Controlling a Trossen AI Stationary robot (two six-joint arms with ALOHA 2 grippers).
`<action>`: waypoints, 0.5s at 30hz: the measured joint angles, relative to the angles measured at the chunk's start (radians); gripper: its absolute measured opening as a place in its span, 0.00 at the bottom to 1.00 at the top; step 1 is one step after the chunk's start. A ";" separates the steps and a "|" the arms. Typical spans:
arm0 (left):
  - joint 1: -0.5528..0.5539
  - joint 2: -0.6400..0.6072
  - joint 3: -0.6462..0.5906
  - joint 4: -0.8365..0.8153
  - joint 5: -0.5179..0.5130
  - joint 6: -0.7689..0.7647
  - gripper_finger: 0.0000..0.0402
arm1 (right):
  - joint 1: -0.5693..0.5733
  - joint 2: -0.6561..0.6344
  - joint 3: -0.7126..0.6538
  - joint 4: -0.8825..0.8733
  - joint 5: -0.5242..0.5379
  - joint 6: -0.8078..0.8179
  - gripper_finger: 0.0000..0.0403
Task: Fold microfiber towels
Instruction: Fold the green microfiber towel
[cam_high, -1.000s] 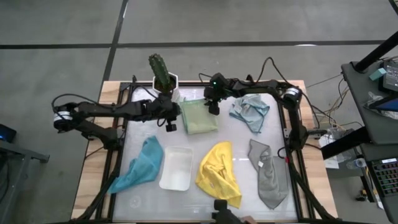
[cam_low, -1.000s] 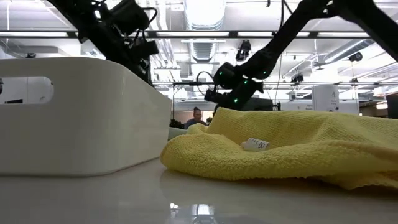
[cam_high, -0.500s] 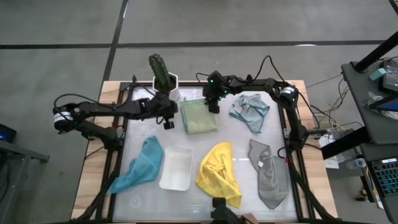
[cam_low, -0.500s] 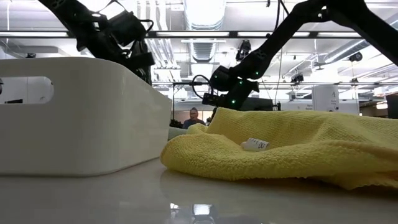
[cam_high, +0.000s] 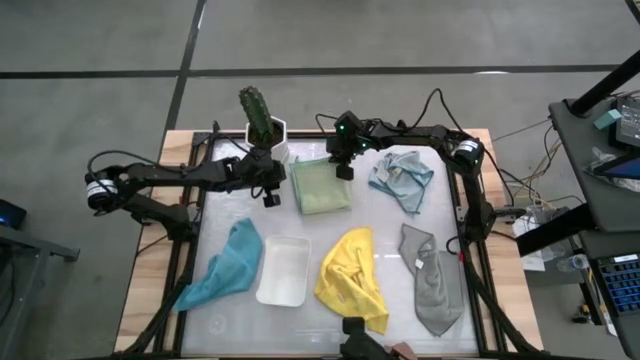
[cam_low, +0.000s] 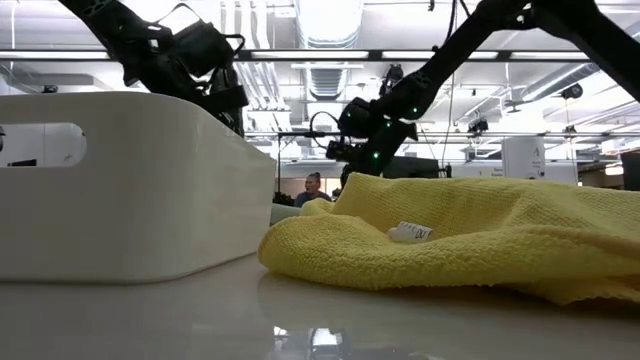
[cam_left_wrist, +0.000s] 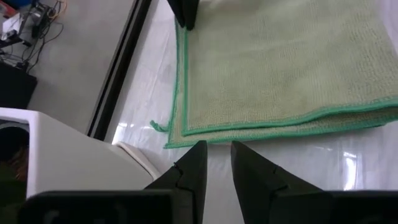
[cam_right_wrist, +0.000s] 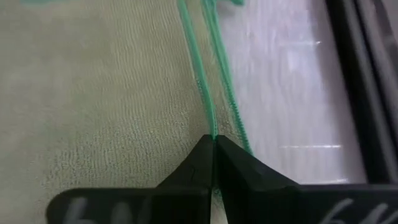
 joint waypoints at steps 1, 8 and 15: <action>0.000 0.000 -0.003 0.003 0.000 0.000 0.14 | 0.000 -0.009 0.000 -0.002 0.001 -0.004 0.02; 0.000 0.000 -0.038 0.075 0.002 -0.003 0.14 | 0.000 -0.051 0.000 -0.004 0.014 -0.008 0.02; 0.001 0.002 -0.040 0.084 0.002 -0.003 0.14 | 0.000 -0.044 -0.001 0.024 0.062 -0.007 0.02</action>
